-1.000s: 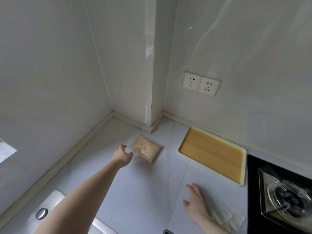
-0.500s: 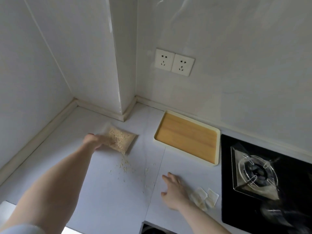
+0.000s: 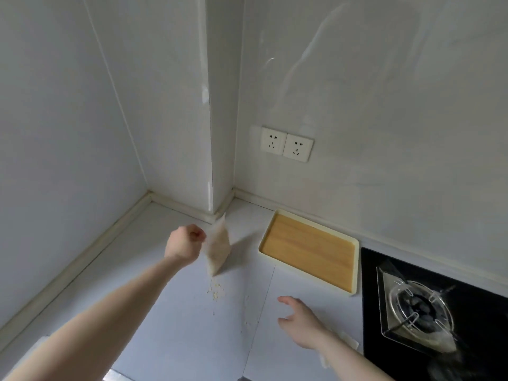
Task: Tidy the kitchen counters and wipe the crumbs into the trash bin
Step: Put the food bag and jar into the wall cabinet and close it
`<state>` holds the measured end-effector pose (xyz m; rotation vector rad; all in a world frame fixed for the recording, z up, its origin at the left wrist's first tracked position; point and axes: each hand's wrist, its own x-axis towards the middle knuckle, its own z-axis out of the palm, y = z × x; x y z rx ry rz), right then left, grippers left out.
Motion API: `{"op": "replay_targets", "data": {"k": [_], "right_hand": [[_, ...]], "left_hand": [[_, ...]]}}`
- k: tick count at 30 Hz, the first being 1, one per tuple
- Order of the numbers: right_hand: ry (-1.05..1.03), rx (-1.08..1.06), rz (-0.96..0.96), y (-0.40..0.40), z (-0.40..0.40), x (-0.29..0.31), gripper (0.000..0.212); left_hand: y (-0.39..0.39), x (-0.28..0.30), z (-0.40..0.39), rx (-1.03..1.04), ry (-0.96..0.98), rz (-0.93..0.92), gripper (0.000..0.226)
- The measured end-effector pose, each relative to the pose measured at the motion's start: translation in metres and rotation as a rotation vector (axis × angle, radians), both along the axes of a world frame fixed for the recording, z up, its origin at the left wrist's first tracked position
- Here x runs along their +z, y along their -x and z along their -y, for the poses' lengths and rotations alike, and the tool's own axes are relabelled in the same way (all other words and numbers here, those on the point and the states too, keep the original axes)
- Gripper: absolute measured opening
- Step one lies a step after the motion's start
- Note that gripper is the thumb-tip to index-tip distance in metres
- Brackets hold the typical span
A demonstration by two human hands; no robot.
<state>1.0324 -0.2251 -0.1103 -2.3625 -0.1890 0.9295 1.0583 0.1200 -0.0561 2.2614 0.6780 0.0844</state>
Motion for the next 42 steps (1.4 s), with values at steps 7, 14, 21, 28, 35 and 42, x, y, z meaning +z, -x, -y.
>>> {"op": "replay_targets", "data": {"k": [7,14,21,28,35,42], "right_hand": [[-0.205,0.006,0.173,0.004,-0.019,0.099,0.055],[-0.461,0.051,0.508,0.02,-0.057,0.235,0.06],[-0.512,0.188,0.767,0.041,-0.073,0.353,0.011],[-0.53,0.236,1.1,0.054,-0.08,0.44,0.013],[-0.606,0.219,1.422,0.049,-0.085,0.531,0.009],[-0.805,0.071,1.522,0.039,-0.071,0.597,0.012]], "left_hand": [[0.057,0.11,0.026,-0.259,-0.213,0.186,0.026],[0.119,0.218,0.025,-0.397,-0.292,0.422,0.018],[0.161,0.308,0.047,-0.481,-0.258,0.69,0.027],[0.171,0.386,0.041,-0.461,-0.277,0.801,0.017],[0.159,0.476,0.04,-0.462,-0.344,0.776,0.006],[0.138,0.56,0.068,-0.369,-0.472,0.939,0.015]]}}
